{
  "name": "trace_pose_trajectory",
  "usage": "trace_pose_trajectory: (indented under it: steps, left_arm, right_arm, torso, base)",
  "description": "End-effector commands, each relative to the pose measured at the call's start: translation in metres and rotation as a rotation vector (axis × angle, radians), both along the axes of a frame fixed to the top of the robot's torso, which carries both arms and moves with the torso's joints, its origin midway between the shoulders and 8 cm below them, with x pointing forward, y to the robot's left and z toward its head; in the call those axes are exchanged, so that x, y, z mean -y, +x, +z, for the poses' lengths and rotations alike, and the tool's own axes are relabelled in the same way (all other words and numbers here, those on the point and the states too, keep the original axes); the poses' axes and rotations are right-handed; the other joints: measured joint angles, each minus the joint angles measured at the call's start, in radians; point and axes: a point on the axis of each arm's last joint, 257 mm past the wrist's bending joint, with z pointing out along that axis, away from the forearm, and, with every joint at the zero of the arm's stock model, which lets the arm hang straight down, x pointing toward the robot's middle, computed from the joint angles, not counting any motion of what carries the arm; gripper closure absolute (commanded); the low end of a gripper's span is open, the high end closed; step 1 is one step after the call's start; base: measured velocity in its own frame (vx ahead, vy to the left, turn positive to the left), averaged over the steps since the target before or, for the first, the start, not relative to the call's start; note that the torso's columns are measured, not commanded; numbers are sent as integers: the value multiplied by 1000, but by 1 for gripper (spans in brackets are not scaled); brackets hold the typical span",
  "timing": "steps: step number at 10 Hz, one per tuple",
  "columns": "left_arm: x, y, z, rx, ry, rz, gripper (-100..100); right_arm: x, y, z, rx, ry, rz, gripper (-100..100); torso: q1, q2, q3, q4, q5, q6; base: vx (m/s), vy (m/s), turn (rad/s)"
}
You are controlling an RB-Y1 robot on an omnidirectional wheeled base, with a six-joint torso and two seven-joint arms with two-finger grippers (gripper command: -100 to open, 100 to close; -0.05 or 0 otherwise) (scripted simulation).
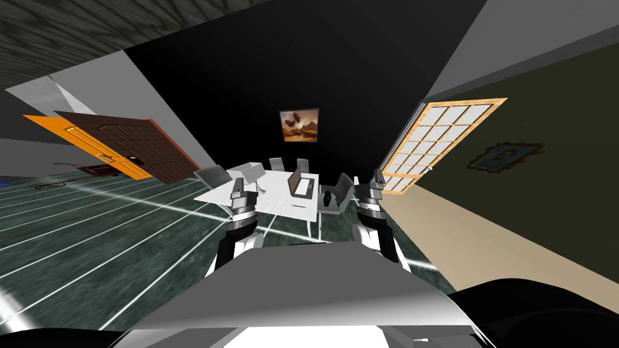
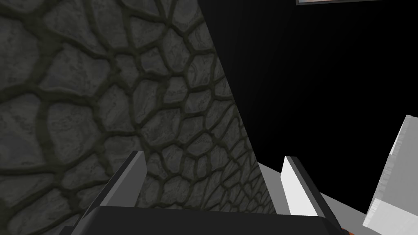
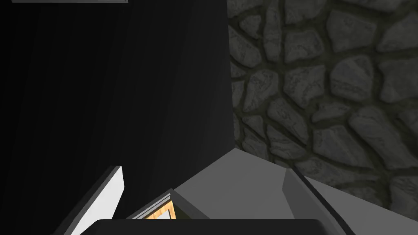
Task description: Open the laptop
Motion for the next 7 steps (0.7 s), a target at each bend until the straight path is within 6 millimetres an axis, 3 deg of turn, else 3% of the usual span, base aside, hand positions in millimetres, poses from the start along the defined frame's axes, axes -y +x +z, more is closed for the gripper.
trace_pose_trajectory:
  steps: [1,7]
  left_arm:
    - [0,0,0,0,0,0,0]
    - [0,0,0,0,0,0,0]
  right_arm:
    - [0,0,0,0,0,0,0]
    - [0,0,0,0,0,0,0]
  torso:
    - [0,40,-82,41,0,0]
    - [0,470,-939,470,0,0]
  base:
    - [0,0,0]
    - [0,0,0]
